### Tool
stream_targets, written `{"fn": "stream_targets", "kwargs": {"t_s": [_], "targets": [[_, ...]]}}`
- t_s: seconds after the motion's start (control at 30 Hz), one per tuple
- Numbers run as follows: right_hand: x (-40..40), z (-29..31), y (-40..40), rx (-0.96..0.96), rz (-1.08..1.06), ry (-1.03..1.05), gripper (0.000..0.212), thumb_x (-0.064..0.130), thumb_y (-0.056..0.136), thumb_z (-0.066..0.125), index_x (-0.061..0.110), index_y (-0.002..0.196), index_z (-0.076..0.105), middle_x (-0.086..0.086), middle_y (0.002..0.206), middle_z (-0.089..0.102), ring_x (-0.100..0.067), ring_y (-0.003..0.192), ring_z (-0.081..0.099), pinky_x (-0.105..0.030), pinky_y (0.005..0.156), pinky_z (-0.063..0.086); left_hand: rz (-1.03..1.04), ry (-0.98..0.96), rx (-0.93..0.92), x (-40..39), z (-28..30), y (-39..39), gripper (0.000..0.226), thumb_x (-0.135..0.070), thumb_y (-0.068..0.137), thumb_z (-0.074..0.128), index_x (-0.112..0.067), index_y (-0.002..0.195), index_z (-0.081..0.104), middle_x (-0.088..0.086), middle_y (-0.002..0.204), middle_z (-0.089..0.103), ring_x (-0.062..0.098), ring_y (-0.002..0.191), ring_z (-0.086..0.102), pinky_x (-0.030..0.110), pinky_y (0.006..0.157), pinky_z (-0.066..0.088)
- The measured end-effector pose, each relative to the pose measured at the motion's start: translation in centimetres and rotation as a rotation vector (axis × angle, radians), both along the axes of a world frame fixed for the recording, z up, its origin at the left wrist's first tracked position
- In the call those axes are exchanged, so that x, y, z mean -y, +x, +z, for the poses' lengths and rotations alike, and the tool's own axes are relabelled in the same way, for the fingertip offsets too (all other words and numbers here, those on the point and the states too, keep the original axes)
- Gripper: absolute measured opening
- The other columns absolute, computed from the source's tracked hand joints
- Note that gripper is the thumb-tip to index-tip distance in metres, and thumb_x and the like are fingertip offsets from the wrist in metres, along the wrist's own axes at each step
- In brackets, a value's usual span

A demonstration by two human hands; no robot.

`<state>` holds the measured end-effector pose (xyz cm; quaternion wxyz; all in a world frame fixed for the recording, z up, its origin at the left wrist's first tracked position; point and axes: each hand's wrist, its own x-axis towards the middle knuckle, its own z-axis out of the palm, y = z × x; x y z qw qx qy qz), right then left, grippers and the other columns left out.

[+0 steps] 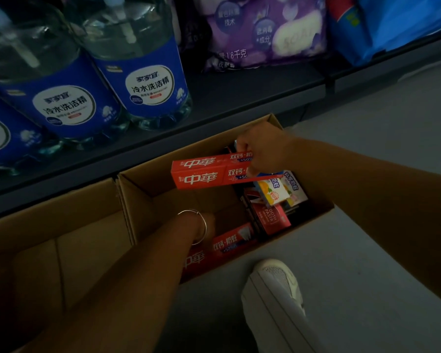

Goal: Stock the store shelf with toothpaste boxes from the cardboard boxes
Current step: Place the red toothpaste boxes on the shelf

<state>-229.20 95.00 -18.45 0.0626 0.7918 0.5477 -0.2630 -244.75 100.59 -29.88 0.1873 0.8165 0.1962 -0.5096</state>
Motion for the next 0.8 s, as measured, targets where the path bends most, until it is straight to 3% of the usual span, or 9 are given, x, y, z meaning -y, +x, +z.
{"fn": "stream_targets", "kwargs": {"t_s": [0.2, 0.33, 0.47, 0.8], "targets": [[0.0, 0.0, 0.0, -0.005, -0.001, 0.014, 0.042, 0.025, 0.081, 0.071, 0.014, 0.119, 0.054, -0.006, 0.122, 0.057, -0.018, 0.108, 0.058, -0.03, 0.089, 0.049, 0.015, -0.022, 0.056, 0.0, -0.5, -0.3, 0.05, -0.027, 0.084, 0.068, -0.008, 0.128, 0.053, 0.006, 0.129, 0.055, 0.024, 0.114, 0.056, 0.031, 0.095, 0.048], [0.0, 0.4, -0.2, -0.004, 0.006, 0.008, 0.043, 0.024, 0.082, 0.07, 0.014, 0.12, 0.054, -0.006, 0.122, 0.057, -0.019, 0.109, 0.058, -0.031, 0.091, 0.048, 0.108, -0.079, 0.1, -0.7, 0.4, -0.1, 0.045, -0.023, 0.073, 0.078, -0.012, 0.111, 0.057, 0.006, 0.12, 0.058, 0.018, 0.095, 0.054, 0.031, 0.085, 0.05], [0.0, 1.7, -0.4, 0.0, 0.017, -0.01, 0.043, 0.024, 0.082, 0.07, 0.014, 0.121, 0.054, -0.007, 0.123, 0.055, -0.019, 0.111, 0.056, -0.032, 0.095, 0.048, 0.149, -0.101, 0.118, -1.5, 2.3, 0.1, 0.037, -0.018, 0.07, 0.08, -0.018, 0.096, 0.054, 0.001, 0.104, 0.058, 0.018, 0.092, 0.055, 0.034, 0.082, 0.051], [1.0, 8.4, -1.4, 0.037, 0.01, 0.063, 0.045, 0.023, 0.08, 0.072, 0.009, 0.118, 0.055, -0.008, 0.122, 0.055, -0.021, 0.109, 0.056, -0.031, 0.088, 0.048, 0.128, 0.026, 0.195, -2.7, 12.0, 0.0, 0.057, -0.036, 0.067, 0.081, -0.028, 0.117, 0.056, -0.006, 0.12, 0.058, 0.019, 0.106, 0.056, 0.039, 0.093, 0.05]]}}
